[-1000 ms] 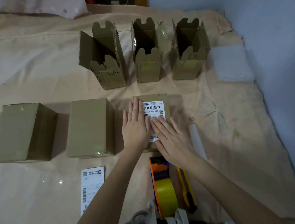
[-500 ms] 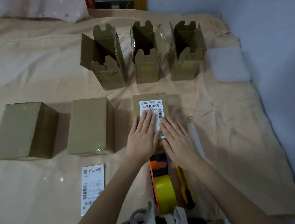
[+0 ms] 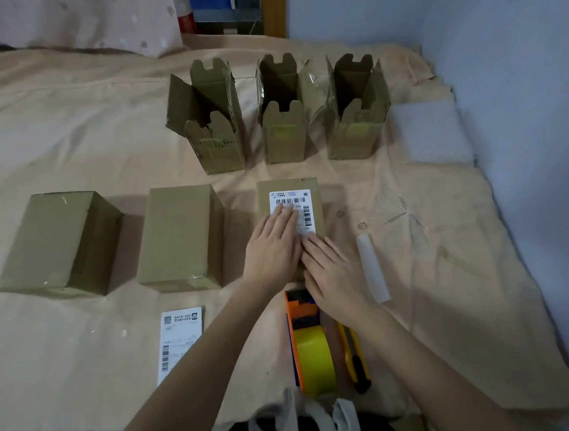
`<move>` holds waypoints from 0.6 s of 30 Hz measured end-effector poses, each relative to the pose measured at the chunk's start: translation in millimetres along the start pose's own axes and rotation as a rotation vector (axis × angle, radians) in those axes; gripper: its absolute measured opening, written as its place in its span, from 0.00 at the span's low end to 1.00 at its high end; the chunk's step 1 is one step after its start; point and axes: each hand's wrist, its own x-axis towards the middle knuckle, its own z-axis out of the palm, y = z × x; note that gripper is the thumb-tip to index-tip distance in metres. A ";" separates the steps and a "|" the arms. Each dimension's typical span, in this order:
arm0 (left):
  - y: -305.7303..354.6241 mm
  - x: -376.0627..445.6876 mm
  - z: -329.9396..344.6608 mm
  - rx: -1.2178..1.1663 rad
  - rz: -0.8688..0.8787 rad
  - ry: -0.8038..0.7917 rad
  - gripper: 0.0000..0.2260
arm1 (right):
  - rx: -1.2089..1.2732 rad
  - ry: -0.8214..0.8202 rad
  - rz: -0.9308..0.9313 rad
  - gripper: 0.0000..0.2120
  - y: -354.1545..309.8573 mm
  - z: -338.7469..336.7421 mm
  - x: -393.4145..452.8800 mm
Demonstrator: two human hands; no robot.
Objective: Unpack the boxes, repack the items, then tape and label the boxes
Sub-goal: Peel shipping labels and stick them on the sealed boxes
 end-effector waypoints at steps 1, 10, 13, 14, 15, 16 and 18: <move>0.7 2.9 1.7 0.006 0.003 -0.039 0.24 | 0.000 -0.012 0.007 0.21 0.2 0.4 -2.1; -10.1 19.6 2.6 0.085 -0.070 -0.130 0.35 | 0.047 -0.010 0.166 0.26 20.5 -11.9 36.0; -13.4 30.6 1.8 0.100 -0.061 -0.168 0.33 | -0.065 -0.180 0.126 0.28 30.3 -10.1 65.4; -13.9 32.0 2.9 0.111 -0.056 -0.177 0.31 | -0.101 -0.233 0.120 0.28 34.0 -7.6 69.8; -14.4 32.1 4.7 0.113 -0.061 -0.184 0.29 | -0.116 -0.262 0.124 0.29 37.5 -5.2 71.9; -15.1 31.3 6.0 0.106 -0.078 -0.182 0.28 | -0.107 -0.267 0.137 0.32 38.9 -4.2 71.7; -15.4 28.4 6.5 0.078 -0.136 -0.155 0.31 | -0.032 -0.260 0.191 0.31 39.7 -1.3 68.1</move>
